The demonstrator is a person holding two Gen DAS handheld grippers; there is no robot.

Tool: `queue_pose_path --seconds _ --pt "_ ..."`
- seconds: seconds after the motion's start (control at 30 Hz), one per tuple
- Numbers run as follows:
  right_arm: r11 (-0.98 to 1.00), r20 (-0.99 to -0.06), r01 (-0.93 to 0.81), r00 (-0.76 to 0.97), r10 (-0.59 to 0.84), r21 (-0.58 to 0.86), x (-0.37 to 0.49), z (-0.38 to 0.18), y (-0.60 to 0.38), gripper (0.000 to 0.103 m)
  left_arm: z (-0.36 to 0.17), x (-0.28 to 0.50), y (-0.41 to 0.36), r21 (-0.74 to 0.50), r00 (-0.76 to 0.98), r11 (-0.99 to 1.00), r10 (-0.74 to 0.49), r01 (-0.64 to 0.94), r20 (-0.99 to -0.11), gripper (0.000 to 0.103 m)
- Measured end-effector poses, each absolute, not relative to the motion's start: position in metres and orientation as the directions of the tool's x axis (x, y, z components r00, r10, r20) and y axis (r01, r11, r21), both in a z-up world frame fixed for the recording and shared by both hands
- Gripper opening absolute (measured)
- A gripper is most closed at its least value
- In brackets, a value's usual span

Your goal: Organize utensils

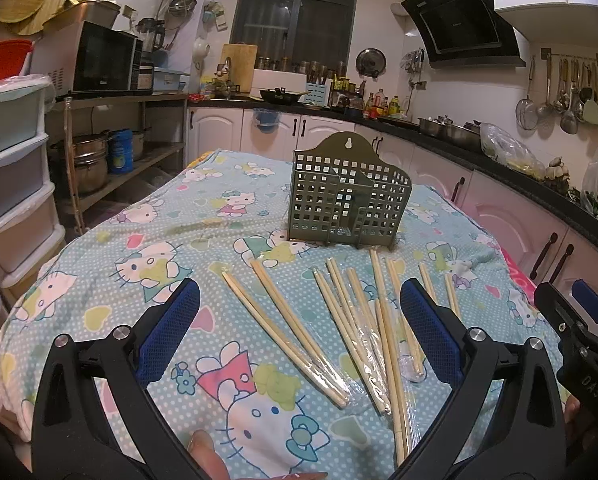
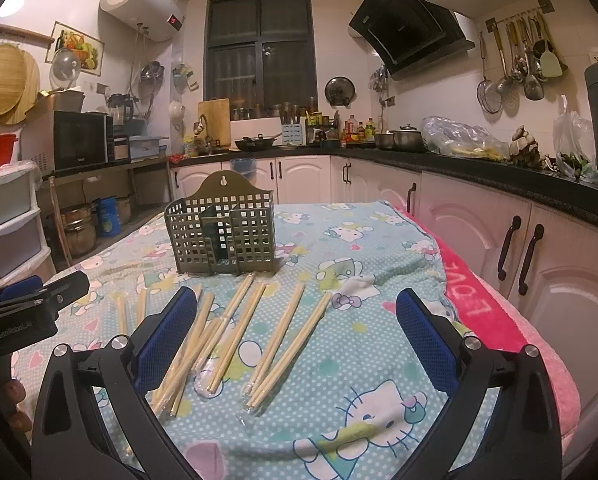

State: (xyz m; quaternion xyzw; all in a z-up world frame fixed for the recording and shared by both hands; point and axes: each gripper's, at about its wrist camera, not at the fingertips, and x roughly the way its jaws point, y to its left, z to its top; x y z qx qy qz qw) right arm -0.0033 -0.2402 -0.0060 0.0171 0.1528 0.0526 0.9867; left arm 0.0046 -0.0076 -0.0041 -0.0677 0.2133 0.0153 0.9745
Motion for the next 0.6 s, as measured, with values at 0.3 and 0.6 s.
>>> queue_pose_path --seconds 0.3,0.6 --pt "0.993 -0.297 -0.104 0.948 0.114 0.050 -0.0041 -0.0053 -0.2382 0.097 -0.0053 0.0068 -0.0111 -0.123 0.909 0.991 0.001 -0.058 -0.417 0.092" --pt "0.994 -0.296 -0.101 0.948 0.112 0.052 -0.0043 -0.0062 -0.2385 0.097 -0.0051 0.0066 -0.0106 -0.125 0.909 0.991 -0.001 -0.056 -0.417 0.092"
